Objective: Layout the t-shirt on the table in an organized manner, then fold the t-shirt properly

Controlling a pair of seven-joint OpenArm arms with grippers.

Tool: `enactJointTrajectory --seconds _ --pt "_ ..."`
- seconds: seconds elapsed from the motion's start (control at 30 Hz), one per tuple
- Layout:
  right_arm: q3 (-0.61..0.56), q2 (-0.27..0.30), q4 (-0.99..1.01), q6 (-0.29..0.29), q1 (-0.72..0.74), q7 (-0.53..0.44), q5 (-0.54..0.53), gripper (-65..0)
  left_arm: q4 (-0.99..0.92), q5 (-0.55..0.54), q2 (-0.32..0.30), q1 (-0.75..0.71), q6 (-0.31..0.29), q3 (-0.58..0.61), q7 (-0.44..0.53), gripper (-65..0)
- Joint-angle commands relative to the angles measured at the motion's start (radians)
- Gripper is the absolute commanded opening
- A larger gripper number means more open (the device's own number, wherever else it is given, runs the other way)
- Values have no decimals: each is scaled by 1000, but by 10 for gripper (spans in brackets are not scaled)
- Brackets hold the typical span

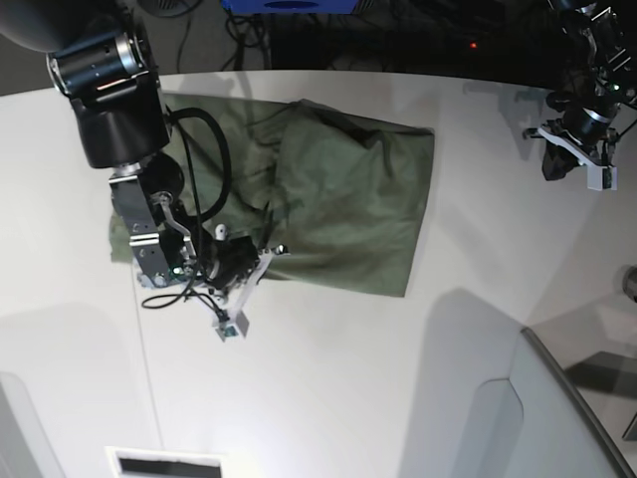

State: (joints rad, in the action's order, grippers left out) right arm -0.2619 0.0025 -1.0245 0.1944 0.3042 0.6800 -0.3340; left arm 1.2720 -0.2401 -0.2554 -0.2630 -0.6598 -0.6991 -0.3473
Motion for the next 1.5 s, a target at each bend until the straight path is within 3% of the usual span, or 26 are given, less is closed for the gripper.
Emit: enactJointTrajectory --seconds 0.0,0.17,0.23,0.5,0.67,0.73,0.77,0.83,0.87,0.93,1.17,1.47 --pt "-1 -3 -14 3 28 -4 -9 -600 11 -15 -18 4 -5 -6 24 -650" --pt "8 -8 -50 1 26 97 -10 -390 11 -12 -20 4 -5 -6 24 -650" --pt "8 -8 -116 1 10 119 -10 -350 11 -12 -20 4 -5 -6 24 -650" --pt "52 0 -667 0 -290 306 -9 -351 19 -11 -18 3 -7 5 24 -650" --pt "48 0 -859 0 -472 341 -9 -351 15 -9 -22 11 -7 5 24 -650" --pt "48 0 -890 6 -526 367 -9 -386 13 -9 -23 12 -7 5 24 -650" --pt "48 0 -890 9 -546 370 -9 -438 13 -9 -25 15 -7 5 24 -650" --pt "46 0 -885 9 -569 373 -10 -603 13 -9 -29 34 -7 5 20 -650" --pt "46 0 -885 9 -577 376 -12 -650 11 -9 -40 37 -7 5 18 -650" --pt "28 0 -879 9 -581 376 -12 -626 11 -9 -46 41 -7 26 18 -650" --pt "-193 0 -764 3 -560 369 -7 -648 16 -9 -83 44 -7 137 18 -650" --pt "-259 4 -633 3 -494 369 -9 -648 10 -8 -98 64 -5 140 17 -650"
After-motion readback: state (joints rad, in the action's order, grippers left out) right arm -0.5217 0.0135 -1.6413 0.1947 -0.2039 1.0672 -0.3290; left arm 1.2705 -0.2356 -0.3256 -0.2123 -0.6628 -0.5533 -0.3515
